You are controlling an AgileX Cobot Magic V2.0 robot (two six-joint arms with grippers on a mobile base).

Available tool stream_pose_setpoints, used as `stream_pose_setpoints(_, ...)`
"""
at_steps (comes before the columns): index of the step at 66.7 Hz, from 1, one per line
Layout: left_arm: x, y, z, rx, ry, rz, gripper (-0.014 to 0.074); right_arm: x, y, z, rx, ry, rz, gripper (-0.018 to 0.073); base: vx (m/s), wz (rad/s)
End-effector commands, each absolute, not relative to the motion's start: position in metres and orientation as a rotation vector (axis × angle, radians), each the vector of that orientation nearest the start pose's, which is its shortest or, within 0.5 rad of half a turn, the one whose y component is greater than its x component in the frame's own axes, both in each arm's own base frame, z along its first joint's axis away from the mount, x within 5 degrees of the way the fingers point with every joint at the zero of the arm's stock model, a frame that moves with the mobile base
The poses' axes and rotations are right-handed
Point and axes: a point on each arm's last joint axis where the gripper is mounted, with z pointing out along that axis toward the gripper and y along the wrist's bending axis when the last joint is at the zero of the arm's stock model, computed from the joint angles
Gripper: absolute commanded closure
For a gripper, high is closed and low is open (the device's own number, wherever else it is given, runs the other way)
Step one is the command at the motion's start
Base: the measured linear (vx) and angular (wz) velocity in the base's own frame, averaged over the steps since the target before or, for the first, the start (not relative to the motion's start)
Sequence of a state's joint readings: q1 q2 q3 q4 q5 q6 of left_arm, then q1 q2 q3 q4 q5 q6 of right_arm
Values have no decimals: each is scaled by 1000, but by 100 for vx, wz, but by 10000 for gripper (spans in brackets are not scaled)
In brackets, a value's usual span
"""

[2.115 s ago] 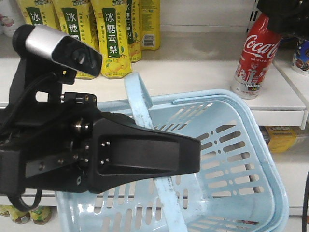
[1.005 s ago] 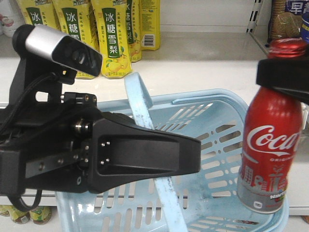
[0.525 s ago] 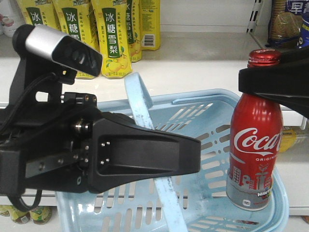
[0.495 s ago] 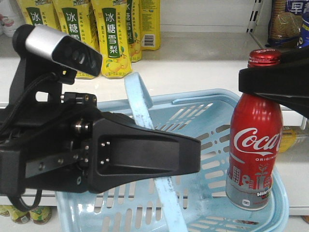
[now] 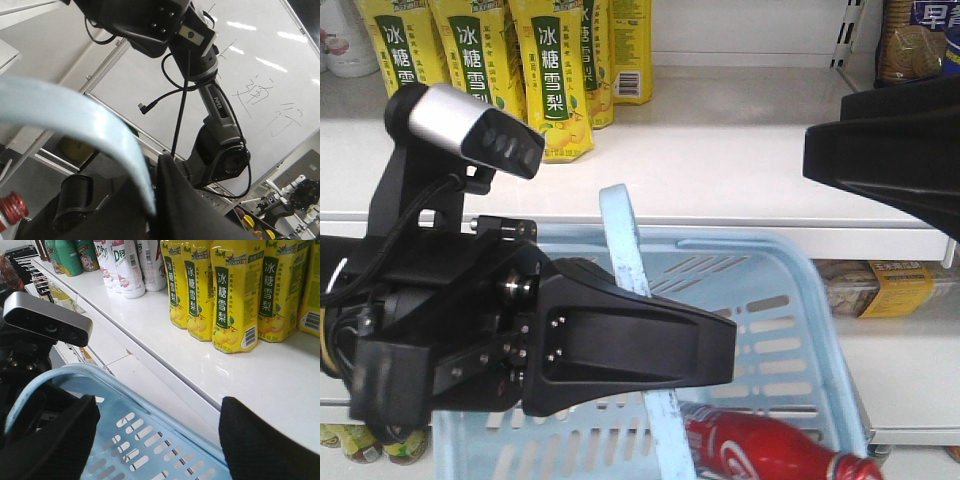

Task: Place coke in basket with both arms
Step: 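Open the right gripper to drop the bottle into the basket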

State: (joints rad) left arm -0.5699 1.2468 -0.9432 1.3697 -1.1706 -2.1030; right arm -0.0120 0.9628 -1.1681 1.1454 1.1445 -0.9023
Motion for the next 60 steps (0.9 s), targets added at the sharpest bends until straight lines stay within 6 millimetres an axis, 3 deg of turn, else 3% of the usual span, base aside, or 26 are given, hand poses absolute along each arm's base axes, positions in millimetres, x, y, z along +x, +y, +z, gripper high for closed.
stream_pose_setpoints(1,131,-184,417,896,1352,-2180,603,146,73,460,-713,1703,841,158,0,0)
stream_pose_setpoints(15,131,-184,417,896,1352,-2180,603,122,63,455,-748,1799,600,571,0,0)
stream_pose_setpoints(33,131,-184,417,896,1352,-2180,603,54,50,461,-722,1762,314,564,0,0)
stream_pose_setpoints(39,131,-184,417,896,1352,-2180,603,35,45,454,-650,1723,235,564,0,0)
stream_pose_setpoints(47,131,-184,417,896,1352,-2180,603,20,37,419,-535,1733,175,564,0,0)
stream_pose_setpoints(60,131,-184,417,896,1352,-2180,603,26,26,347,-314,1836,174,564,0,0)
